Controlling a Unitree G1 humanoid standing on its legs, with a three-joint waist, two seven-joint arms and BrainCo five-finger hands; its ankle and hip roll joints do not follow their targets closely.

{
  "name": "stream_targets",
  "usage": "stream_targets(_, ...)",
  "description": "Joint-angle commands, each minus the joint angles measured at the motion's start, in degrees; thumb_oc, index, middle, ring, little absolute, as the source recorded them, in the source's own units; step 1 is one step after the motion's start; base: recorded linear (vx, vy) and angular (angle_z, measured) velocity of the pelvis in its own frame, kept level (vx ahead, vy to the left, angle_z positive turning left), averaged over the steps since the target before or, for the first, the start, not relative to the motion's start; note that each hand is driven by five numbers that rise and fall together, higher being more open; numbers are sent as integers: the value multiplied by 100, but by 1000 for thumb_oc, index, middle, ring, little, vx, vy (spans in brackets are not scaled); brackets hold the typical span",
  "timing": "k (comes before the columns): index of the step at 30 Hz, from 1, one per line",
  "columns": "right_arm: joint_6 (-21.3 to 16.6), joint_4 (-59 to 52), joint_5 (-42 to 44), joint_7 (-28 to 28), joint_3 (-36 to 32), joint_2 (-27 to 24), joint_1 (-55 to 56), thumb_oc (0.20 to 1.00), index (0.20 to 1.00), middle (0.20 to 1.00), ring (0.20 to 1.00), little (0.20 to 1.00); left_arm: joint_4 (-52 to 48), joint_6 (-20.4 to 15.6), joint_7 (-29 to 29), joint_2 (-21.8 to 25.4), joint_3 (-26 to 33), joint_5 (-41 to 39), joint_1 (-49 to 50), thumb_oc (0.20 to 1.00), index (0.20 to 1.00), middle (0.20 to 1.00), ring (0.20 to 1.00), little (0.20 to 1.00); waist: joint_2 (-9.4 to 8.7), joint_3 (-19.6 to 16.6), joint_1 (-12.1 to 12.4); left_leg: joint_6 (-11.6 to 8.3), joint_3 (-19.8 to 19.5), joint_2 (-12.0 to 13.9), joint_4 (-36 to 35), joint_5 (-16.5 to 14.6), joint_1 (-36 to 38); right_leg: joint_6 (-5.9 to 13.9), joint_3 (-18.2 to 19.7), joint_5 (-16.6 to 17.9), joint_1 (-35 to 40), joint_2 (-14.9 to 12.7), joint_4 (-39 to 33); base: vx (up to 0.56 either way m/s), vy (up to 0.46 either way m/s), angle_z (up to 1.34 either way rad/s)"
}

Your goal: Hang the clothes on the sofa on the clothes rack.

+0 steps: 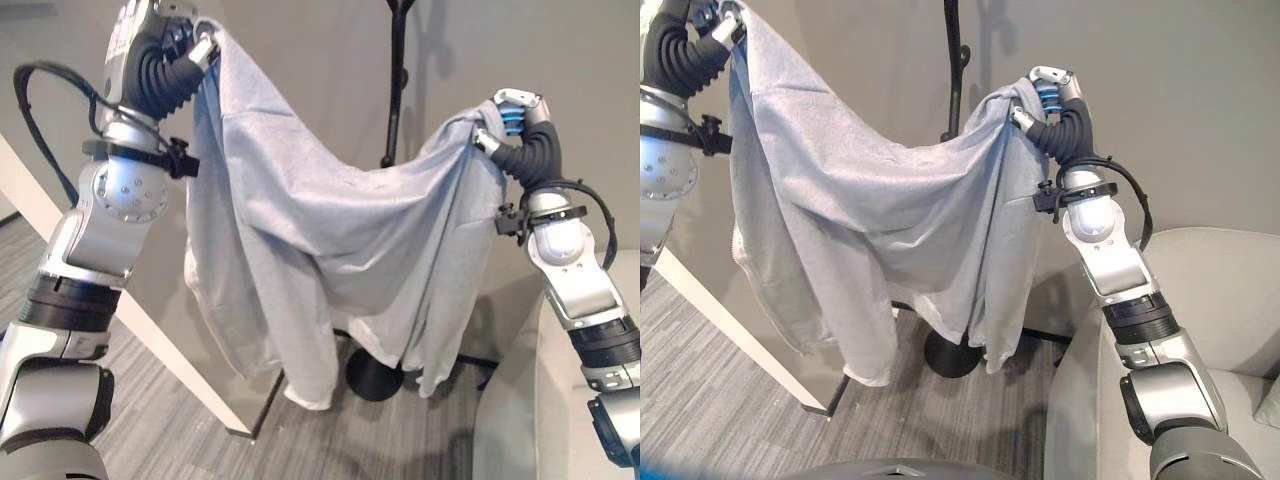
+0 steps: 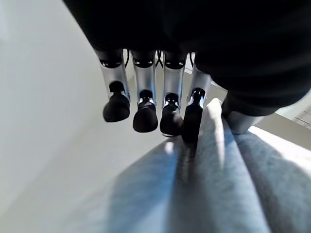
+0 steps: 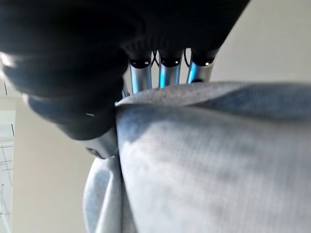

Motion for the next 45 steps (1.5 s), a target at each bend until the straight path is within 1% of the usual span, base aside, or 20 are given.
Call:
stream_targets(1,-158,145,-65,-313,-95,-331,-720,200,200,200,200,200,606,6,228,263,-250,-125,-873,200,200,200,200,200,-116,-221,64,-254,-16,246,67,-460,100,683,-165,-114,-11,-669,94,-9,80,1)
stream_targets(5,-159,232,3,-441,-148,-507,-813,200,200,200,200,200,977,29,212,257,-712,-239,-1407,200,200,200,200,200,-145,-162,39,-167,9,110,69,-477,24,794,-89,7,-155,-787,107,-7,116,-2)
stream_targets(9,-141,300,5,-507,-212,-568,-832,200,200,200,200,200,1040,44,196,215,-881,-238,-1579,200,200,200,200,200,-172,-110,41,-77,17,-10,94,-516,-17,869,-15,79,-282,-899,222,-2,108,-10)
stream_targets(11,-109,342,-11,-559,-261,-624,-840,200,200,200,200,200,1033,60,176,100,-940,-274,-1651,200,200,200,200,200,-136,27,13,53,-10,-98,128,-572,9,912,192,191,-668,-1005,992,-35,169,-16)
stream_targets(14,-62,414,-38,-657,-213,-780,-1051,200,200,200,200,200,1118,97,191,49,-1048,-307,-1728,200,200,200,200,200,-58,304,-82,233,-99,-203,245,-610,35,834,545,819,-1260,-998,2066,-68,148,-9)
stream_targets(16,-106,472,26,-741,-221,-739,-1109,200,200,200,200,200,1119,97,180,42,-1009,-332,-1700,200,200,200,200,200,24,454,-53,290,-59,-183,357,-666,-29,760,525,704,-1654,-961,2600,11,110,-7)
stream_targets(17,-66,487,7,-733,-310,-743,-1049,200,200,200,200,200,1058,107,134,27,-911,-302,-1538,200,200,200,200,200,3,431,-40,283,1,-220,314,-773,94,700,245,493,-1795,-1041,2333,142,50,-9)
stream_targets(19,-62,495,-5,-743,-341,-778,-1087,200,200,200,200,200,1005,105,118,16,-864,-257,-1451,200,200,200,200,200,10,433,-78,249,4,-210,247,-811,201,672,48,402,-1775,-979,1957,172,-18,-24)
stream_targets(24,-69,653,27,-827,-332,-938,-1231,200,200,200,200,200,847,91,164,120,-611,-208,-1096,200,200,200,200,200,-84,532,-201,64,70,-110,75,-976,621,872,-619,761,-1926,-658,198,222,-123,-11)
stream_targets(27,-34,571,58,-735,-383,-972,-1122,200,200,200,200,200,664,74,154,95,-389,-230,-817,200,200,200,200,200,-195,344,-232,-37,68,46,67,-1104,738,808,-546,833,-1702,-569,135,261,-190,4)
stream_targets(28,-34,569,60,-733,-378,-975,-1117,200,200,200,200,200,654,77,154,91,-377,-228,-798,200,200,200,200,200,-182,335,-233,-43,67,58,67,-1109,739,805,-551,828,-1700,-558,135,184,-131,16)
stream_targets(29,-42,552,83,-727,-391,-1011,-1127,200,200,200,200,200,626,83,163,54,-360,-243,-781,200,200,200,200,200,-187,277,-247,-82,46,164,69,-1099,771,759,-529,828,-1652,-521,160,277,-226,14)
stream_targets(30,-72,460,131,-701,-387,-1098,-1136,200,200,200,200,200,584,91,186,-21,-322,-322,-753,200,200,200,200,200,-143,187,-305,-179,7,399,84,-1075,825,666,-504,699,-1607,-388,258,331,-281,20)
stream_targets(32,-79,425,148,-686,-383,-1174,-1150,200,200,200,200,200,560,97,191,-46,-272,-373,-727,200,200,200,200,200,-76,139,-342,-243,-14,539,117,-1067,815,595,-530,584,-1610,-301,340,212,-216,15)
stream_targets(33,-129,374,204,-678,-414,-1236,-1140,200,200,200,200,200,491,68,194,-115,-196,-482,-668,200,200,200,200,200,-45,104,-363,-364,-67,740,384,-935,749,463,-520,394,-1542,-143,424,180,-218,1)
stream_targets(35,-182,328,250,-648,-420,-1295,-1148,200,200,200,200,200,417,78,122,-94,-125,-495,-593,200,200,200,200,200,-21,67,-346,-457,-106,879,849,-632,592,331,-553,264,-1333,29,325,195,-235,-5)
stream_targets(37,-237,292,289,-638,-484,-1345,-1073,200,200,200,200,200,319,79,46,-110,-13,-508,-455,200,200,200,200,200,-58,88,-300,-530,-174,926,1581,-223,335,188,-546,126,-1019,181,161,167,-213,-11)
stream_targets(40,-271,229,329,-656,-577,-1405,-1020,200,200,200,200,200,136,86,-14,-141,111,-504,-327,200,200,200,200,200,-230,302,-227,-477,-460,855,3058,309,-382,-59,-559,-29,-685,207,109,74,-175,-11)
stream_targets(42,-259,261,339,-676,-615,-1387,-960,200,200,200,200,200,111,74,-16,-170,146,-524,-295,200,200,200,200,200,-303,383,-243,-418,-379,905,3296,280,-738,-79,-600,-116,-579,153,101,60,-61,-4)
stream_targets(45,-262,245,359,-652,-622,-1376,-955,200,200,200,200,200,149,68,-10,-200,109,-483,-360,200,200,200,200,200,-377,400,-169,-382,-213,888,2499,-238,-961,34,-572,-195,-458,21,91,136,67,-4)
